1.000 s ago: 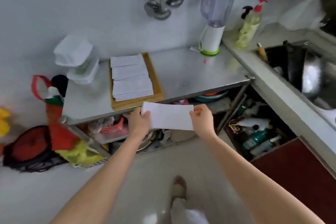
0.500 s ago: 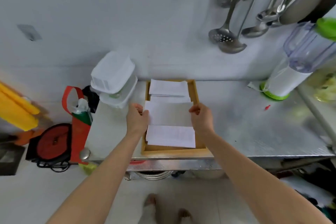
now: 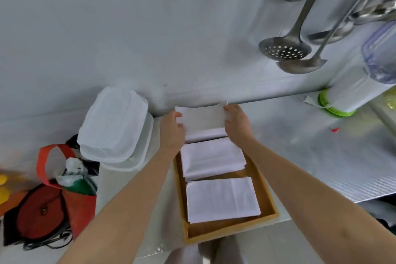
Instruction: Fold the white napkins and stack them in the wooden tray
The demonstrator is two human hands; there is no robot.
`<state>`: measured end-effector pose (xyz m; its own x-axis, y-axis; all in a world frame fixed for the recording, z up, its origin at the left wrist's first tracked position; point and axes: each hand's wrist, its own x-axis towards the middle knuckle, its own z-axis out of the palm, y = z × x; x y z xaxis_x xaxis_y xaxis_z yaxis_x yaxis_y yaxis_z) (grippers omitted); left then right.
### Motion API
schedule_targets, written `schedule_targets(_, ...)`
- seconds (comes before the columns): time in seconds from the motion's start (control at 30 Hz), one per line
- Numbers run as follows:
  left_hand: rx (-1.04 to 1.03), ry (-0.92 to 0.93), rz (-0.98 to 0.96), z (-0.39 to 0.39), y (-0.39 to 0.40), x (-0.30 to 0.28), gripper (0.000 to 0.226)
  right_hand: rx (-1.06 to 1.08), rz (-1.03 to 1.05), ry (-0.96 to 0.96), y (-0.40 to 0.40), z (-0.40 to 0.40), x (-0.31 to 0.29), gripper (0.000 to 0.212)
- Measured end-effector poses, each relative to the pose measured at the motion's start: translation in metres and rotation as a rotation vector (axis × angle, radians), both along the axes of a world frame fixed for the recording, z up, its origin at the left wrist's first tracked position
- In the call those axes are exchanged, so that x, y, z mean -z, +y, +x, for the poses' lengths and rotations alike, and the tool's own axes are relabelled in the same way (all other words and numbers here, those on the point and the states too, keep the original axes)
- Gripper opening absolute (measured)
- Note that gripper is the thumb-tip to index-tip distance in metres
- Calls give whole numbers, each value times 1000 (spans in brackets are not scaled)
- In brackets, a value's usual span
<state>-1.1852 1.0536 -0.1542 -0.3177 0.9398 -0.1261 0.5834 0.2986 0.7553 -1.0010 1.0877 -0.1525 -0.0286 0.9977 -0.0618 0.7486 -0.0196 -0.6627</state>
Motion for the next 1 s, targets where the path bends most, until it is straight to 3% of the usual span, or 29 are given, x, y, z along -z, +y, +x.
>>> schedule_targets(0.13, 55, 87, -47, -8, 14, 22, 36, -108, -38, -132, 15, -1, 31, 47)
schedule_targets(0.27, 181, 272, -166, -10, 17, 34, 39, -249, -93, -457, 18, 2, 44, 40)
schedule_targets(0.33, 237, 493, -192, -14, 19, 34, 36, -304, -115, -497, 20, 4, 43, 41)
schedule_targets(0.43, 322, 646, -185, -12, 24, 22, 36, -309, -85, -448, 17, 10, 34, 40)
schedule_targets(0.6, 635, 518, -160, 38, 27, -16, 34, -12, 11, -252, -14, 54, 12, 28)
schedule_targets(0.77, 1052, 648, -136, 151, 5, -45, 26, 207, -107, -233, -91, 148, -5, 21)
schedule_targets(1.0, 1625, 874, 63, 365, -125, -61, 24, 668, -289, -302, -323, 315, -15, 15)
